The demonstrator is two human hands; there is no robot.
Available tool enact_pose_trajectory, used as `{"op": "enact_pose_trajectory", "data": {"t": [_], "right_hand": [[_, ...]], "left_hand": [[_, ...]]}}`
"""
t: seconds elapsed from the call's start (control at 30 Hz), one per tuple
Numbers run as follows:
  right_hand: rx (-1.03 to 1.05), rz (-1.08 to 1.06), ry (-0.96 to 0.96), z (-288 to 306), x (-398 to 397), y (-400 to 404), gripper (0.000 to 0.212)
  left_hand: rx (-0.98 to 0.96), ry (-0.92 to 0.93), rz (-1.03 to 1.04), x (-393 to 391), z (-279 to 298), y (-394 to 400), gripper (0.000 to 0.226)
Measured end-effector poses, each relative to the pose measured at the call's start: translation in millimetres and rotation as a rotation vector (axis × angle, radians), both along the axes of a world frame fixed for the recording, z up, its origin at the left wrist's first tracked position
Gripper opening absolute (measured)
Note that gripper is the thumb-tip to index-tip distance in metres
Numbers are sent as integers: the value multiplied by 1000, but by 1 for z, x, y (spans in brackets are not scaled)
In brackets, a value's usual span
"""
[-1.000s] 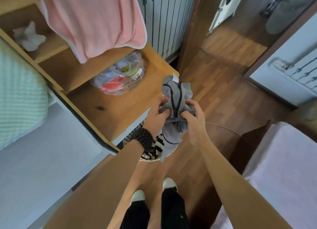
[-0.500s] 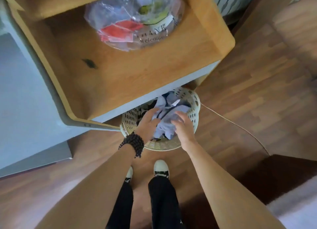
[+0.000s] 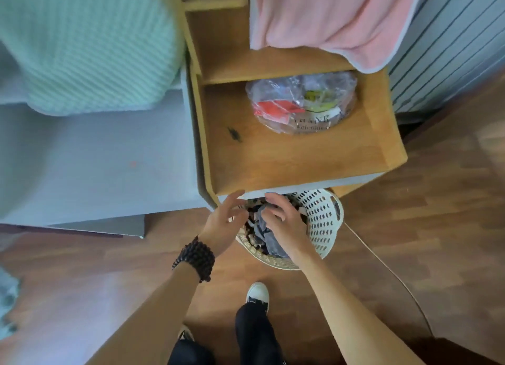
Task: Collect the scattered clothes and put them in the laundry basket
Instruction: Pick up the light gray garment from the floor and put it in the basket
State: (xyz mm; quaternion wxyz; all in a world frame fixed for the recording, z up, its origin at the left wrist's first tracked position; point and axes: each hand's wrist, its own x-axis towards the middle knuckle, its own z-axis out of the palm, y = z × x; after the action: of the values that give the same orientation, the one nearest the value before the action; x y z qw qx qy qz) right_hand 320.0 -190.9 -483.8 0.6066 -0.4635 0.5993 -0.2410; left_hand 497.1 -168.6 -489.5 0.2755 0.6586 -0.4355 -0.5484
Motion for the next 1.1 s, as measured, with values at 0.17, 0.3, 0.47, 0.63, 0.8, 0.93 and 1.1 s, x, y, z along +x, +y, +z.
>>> {"op": "enact_pose_trajectory", "data": {"t": [0.17, 0.3, 0.47, 0.63, 0.8, 0.93, 1.1], "right_hand": [[-130, 188, -54, 87, 94, 15, 34], [-240, 297, -65, 136, 180, 40, 36], [-364, 477, -171, 211, 329, 108, 38], [-449, 631, -277, 257, 450, 175, 39], [-527, 873, -344, 276, 557, 257, 39], [-533, 1050, -363, 278, 629, 315, 42], [-463, 1207, -419, 265, 710, 363, 42]], "left_hand": [[-145, -26, 211, 99, 77, 48, 40], [-236, -85, 329, 180, 131, 88, 42], [-376, -162, 526, 306, 209, 180, 43], [-464, -272, 702, 402, 257, 275, 46], [-475, -347, 929, 479, 277, 384, 43], [-462, -378, 1102, 522, 281, 456, 41], [-420, -387, 1274, 576, 266, 516, 41]]}}
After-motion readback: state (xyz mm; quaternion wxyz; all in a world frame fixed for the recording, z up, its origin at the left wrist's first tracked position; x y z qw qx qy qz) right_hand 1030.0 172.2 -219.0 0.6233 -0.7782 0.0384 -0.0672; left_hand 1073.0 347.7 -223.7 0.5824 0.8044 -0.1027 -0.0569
